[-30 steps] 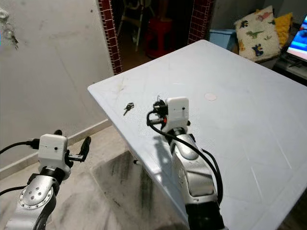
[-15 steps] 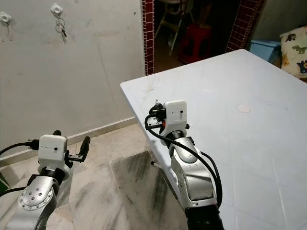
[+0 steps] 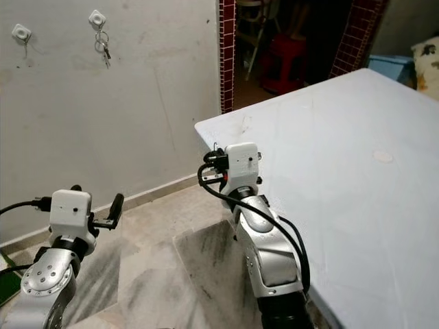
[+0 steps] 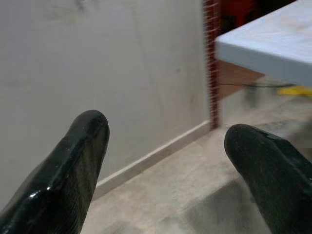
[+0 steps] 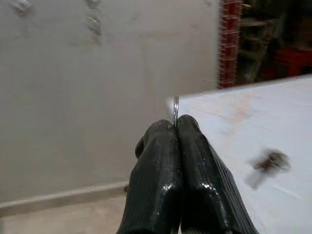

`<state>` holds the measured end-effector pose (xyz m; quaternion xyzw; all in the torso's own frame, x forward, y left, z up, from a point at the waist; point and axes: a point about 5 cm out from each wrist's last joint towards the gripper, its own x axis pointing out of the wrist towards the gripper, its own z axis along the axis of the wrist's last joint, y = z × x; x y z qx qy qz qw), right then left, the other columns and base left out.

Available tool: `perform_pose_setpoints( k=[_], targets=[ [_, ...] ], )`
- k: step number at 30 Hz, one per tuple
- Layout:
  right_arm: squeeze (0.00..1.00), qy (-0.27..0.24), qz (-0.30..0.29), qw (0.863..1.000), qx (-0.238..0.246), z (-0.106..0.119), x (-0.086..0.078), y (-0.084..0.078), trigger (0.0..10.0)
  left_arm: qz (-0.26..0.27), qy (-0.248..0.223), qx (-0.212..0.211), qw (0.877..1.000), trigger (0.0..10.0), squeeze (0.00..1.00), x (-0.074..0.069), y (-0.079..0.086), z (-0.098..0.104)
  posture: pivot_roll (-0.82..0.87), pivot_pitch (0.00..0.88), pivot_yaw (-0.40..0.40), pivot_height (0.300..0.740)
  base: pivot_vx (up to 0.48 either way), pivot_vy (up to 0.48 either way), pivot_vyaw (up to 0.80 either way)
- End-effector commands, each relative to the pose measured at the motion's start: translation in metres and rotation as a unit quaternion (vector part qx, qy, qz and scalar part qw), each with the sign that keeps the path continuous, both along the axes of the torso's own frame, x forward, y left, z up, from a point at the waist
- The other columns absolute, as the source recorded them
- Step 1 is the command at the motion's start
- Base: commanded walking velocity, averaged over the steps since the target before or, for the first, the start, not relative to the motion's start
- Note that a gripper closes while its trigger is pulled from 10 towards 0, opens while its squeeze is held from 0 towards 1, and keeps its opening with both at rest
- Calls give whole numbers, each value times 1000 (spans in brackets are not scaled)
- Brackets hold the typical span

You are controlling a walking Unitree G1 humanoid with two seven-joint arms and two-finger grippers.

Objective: Hang keys on a hook

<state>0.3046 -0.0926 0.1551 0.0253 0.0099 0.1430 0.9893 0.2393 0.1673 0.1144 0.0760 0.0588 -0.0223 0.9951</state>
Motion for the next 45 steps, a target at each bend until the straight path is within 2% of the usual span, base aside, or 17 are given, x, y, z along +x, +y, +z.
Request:
perform_pose_setpoints(
  k=[1,14,25,27,45],
  targets=[
    [0,-9,8,1000,7,7,1,8,10000,8,3,13,1000,10000,0,0,7,0,115,40,41,740,0,476,0],
    [0,-10,8,1000,3,6,2,9,10000,-1,1,21,1000,10000,0,1,6,0,120,31,44,740,0,452,0],
    [0,-15,12,1000,-3,8,4,12,10000,-7,-19,40,999,10000,0,4,6,6,122,24,46,740,0,0,0],
    [0,-19,14,1000,-8,8,5,12,10000,-10,-20,27,999,10000,0,5,7,7,124,23,47,740,0,0,625],
    [0,-18,10,1000,-8,7,5,13,10000,-32,-12,4,999,10000,0,5,1,5,118,35,53,740,0,0,800]
  ],
)
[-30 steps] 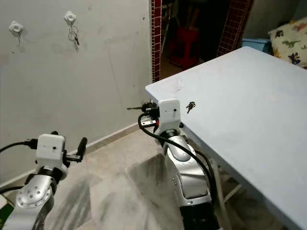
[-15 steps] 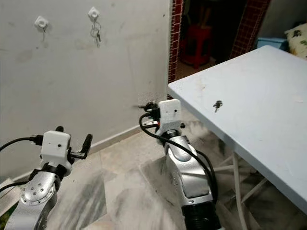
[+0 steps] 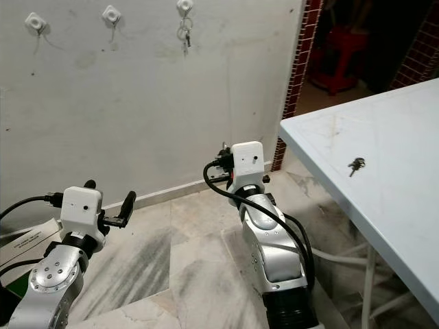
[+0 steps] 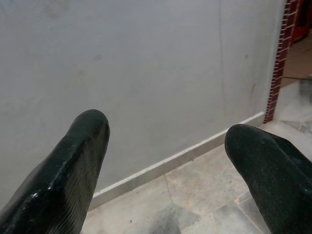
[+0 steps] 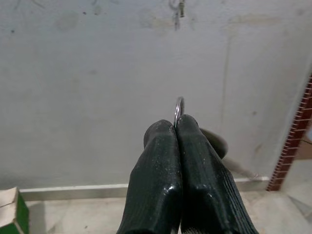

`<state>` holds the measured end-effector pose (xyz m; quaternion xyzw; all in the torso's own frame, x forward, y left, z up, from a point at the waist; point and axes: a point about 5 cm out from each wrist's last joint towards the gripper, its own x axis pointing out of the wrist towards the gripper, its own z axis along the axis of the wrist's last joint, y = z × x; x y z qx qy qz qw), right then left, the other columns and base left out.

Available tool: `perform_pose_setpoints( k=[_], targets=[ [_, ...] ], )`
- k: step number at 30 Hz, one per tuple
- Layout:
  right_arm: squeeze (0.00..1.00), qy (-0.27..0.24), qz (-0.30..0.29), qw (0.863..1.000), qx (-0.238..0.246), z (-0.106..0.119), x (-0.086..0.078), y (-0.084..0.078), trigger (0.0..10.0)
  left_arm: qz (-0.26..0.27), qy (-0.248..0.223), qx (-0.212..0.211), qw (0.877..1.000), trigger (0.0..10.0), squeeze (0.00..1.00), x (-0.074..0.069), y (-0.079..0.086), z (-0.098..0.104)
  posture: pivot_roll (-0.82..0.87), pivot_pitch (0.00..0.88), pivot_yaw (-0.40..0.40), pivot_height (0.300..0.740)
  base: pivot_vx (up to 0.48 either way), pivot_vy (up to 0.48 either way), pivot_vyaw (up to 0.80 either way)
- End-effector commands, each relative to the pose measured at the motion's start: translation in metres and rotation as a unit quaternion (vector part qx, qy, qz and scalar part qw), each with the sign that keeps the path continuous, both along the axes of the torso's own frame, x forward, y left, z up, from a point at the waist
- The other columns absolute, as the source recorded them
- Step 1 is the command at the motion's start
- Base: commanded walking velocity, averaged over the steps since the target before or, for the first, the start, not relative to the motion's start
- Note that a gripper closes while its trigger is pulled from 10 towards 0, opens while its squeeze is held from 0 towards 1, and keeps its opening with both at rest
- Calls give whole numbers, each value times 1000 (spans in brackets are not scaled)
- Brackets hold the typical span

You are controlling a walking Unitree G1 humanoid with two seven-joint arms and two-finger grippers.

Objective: Hang keys on a hook

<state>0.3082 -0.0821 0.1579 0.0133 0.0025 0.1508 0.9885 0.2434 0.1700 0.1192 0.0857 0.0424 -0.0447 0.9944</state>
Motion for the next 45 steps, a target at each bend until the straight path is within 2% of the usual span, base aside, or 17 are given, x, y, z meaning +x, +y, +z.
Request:
perform_pose_setpoints(
  k=[1,11,27,45],
  targets=[
    [0,-9,3,1000,2,5,2,3,10000,-8,3,-4,1000,10000,0,1,-2,0,118,35,53,740,0,0,800],
    [0,-10,4,1000,3,5,2,4,10000,-8,5,-2,1000,10000,0,1,-3,-1,119,36,52,740,0,0,792],
    [0,-12,-1,1000,9,6,2,1,10000,-27,-4,-24,999,10000,0,1,-6,1,118,36,49,740,0,0,0],
    [0,-12,2,1000,1,4,1,1,10000,-42,-5,-30,999,10000,0,-1,-9,1,115,35,48,740,391,249,0]
  ],
)
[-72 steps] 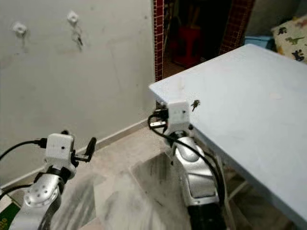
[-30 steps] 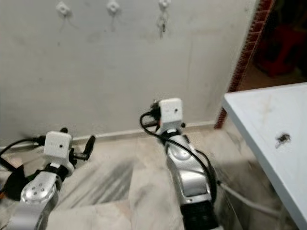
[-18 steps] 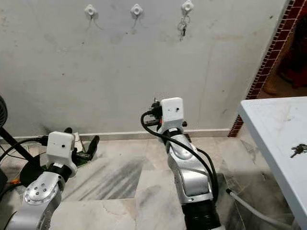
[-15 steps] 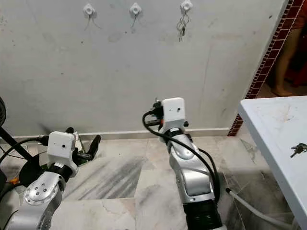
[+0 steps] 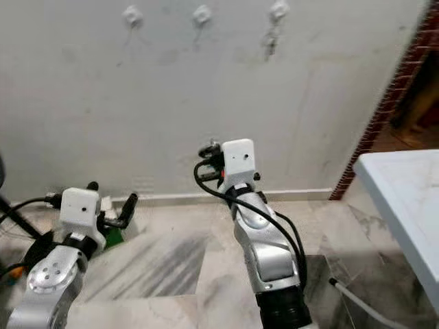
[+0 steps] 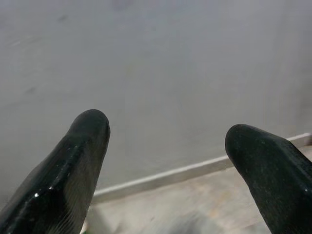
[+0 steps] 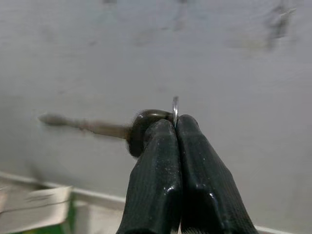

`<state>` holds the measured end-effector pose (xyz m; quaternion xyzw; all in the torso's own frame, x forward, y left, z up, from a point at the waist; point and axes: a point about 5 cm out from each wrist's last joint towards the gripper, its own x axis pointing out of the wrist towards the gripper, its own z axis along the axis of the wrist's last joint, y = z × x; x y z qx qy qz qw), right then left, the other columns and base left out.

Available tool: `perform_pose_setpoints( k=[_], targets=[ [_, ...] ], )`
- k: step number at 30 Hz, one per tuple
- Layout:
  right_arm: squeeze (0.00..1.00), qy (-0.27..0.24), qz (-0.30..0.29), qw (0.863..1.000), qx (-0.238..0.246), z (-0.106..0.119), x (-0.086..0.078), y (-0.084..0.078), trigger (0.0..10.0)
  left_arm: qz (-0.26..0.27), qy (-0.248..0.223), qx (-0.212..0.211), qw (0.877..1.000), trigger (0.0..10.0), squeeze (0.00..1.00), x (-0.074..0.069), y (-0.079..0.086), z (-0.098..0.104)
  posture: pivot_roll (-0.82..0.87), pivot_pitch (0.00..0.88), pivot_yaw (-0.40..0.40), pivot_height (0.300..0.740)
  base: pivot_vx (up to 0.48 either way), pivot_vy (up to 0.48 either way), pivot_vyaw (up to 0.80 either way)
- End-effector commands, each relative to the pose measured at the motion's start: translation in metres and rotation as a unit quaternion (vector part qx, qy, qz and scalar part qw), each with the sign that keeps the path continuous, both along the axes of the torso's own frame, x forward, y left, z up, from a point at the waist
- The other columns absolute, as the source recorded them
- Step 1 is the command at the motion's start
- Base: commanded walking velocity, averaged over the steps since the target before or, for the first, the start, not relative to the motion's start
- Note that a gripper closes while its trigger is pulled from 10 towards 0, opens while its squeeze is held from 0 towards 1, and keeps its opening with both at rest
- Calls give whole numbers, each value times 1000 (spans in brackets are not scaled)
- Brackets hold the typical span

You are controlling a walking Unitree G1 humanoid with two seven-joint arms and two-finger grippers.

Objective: Hang keys on a hook

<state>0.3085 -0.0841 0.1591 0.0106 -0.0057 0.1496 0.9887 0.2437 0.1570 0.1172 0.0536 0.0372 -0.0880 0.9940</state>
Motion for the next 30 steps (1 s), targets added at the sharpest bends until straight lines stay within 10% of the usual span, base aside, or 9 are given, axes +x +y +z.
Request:
perform_pose_setpoints(
  k=[1,30],
  targets=[
    [0,-3,3,1000,3,3,0,3,10000,1,-5,3,1000,10000,0,-1,4,3,115,35,48,740,401,262,0],
    [0,-16,11,1000,-12,3,0,7,10000,-1,-2,12,1000,10000,0,-1,3,1,133,21,47,740,323,136,0]
  ],
)
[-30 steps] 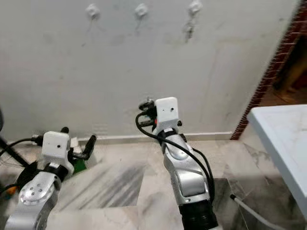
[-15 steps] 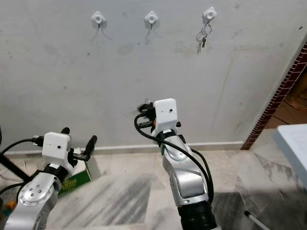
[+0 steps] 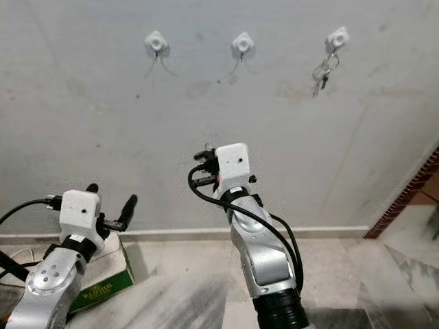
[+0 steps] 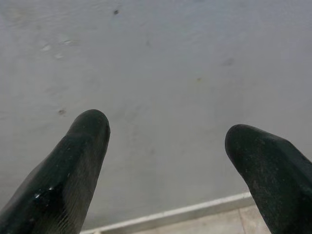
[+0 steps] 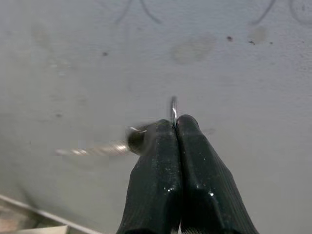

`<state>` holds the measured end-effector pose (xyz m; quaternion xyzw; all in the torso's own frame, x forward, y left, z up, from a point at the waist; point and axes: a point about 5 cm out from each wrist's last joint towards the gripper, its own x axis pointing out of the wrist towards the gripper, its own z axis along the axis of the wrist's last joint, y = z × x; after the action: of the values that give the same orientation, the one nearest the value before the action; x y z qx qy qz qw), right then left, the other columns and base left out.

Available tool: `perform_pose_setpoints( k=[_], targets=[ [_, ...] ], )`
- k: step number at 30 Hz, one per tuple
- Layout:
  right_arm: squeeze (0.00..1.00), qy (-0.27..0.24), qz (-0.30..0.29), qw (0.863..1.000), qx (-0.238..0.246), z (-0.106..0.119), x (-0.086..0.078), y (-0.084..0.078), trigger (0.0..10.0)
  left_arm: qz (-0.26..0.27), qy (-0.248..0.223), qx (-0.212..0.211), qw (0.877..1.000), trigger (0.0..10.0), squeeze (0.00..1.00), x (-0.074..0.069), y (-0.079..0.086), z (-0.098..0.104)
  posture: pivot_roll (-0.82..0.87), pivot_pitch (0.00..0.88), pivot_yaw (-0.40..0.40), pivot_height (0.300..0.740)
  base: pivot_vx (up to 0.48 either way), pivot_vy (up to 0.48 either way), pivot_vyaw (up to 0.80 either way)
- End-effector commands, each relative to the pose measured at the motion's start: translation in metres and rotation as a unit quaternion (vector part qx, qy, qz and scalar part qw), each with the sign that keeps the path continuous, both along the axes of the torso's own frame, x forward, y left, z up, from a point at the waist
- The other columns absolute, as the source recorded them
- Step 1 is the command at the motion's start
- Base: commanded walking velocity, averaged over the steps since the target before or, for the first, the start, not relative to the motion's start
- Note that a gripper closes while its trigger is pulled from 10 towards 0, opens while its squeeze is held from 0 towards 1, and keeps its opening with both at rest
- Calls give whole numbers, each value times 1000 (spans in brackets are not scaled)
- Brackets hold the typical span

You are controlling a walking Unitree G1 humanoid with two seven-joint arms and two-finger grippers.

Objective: Hang keys on a hook

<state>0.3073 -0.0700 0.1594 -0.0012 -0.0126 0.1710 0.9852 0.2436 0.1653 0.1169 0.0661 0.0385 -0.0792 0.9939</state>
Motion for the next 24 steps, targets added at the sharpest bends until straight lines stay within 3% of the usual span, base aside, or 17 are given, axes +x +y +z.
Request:
perform_pose_setpoints(
  k=[1,5,24],
  targets=[
    [0,-8,-11,1000,-1,3,2,-7,10000,-11,-2,0,1000,10000,0,-1,-5,1,133,21,47,740,0,0,0],
    [0,-9,-13,1000,-1,3,2,-7,10000,-13,-2,-1,1000,10000,0,-1,-6,1,132,22,47,740,0,-169,0],
    [0,-8,-12,1000,-3,2,3,-6,10000,-15,0,-5,1000,10000,0,0,-7,0,131,25,44,740,0,-403,0]
  ],
)
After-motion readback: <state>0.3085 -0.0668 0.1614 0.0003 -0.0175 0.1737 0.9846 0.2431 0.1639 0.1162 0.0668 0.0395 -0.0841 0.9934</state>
